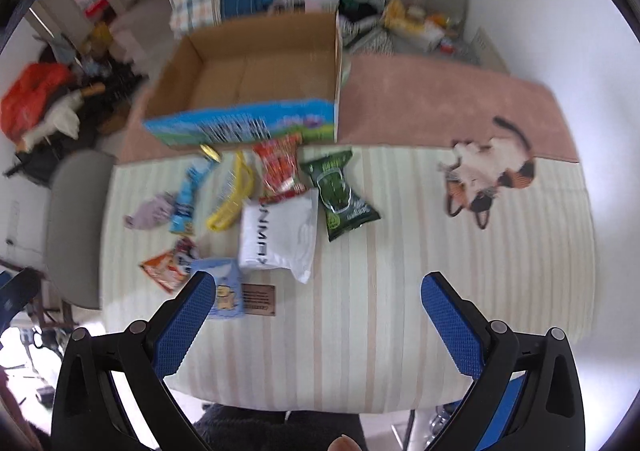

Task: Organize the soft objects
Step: 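Grasp the white NMAX bag with the right tool while the left grasps the blue tissue pack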

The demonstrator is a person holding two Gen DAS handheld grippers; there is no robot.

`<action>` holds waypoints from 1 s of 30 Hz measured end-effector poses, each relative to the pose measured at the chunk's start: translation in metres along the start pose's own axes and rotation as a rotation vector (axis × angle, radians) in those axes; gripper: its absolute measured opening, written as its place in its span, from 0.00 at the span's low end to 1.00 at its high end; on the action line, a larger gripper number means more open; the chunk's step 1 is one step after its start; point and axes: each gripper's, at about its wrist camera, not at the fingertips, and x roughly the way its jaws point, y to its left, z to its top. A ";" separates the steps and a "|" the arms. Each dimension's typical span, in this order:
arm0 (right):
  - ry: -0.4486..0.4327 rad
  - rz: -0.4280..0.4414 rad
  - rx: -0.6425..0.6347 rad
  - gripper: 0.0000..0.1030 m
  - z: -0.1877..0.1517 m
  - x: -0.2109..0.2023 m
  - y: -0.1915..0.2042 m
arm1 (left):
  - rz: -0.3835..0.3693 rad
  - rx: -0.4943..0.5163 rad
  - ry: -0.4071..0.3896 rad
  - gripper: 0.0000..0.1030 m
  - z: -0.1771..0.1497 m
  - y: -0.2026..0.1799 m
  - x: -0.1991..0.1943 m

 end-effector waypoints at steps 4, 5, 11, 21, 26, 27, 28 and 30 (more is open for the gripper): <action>0.177 0.014 -0.026 1.00 0.027 0.105 0.018 | 0.036 0.008 0.127 0.83 -0.003 -0.003 0.073; 0.227 0.010 -0.043 1.00 0.034 0.136 0.026 | 0.040 0.008 0.164 0.78 -0.006 -0.004 0.093; 0.343 -0.025 -0.099 1.00 0.047 0.225 0.065 | 0.041 -0.007 0.293 0.69 -0.026 -0.013 0.158; 0.405 -0.034 -0.171 0.91 0.033 0.249 0.059 | -0.028 0.040 0.412 0.71 -0.045 -0.046 0.193; 0.459 -0.071 -0.218 0.90 -0.006 0.234 0.017 | -0.030 0.082 0.457 0.71 -0.050 -0.068 0.222; 0.461 -0.071 -0.213 0.90 -0.010 0.231 0.011 | -0.028 0.089 0.463 0.71 -0.051 -0.074 0.230; 0.461 -0.068 -0.201 0.90 -0.014 0.229 0.006 | -0.027 0.094 0.473 0.71 -0.052 -0.077 0.237; 0.463 -0.044 -0.163 0.90 -0.020 0.226 -0.001 | -0.006 0.112 0.495 0.71 -0.055 -0.086 0.253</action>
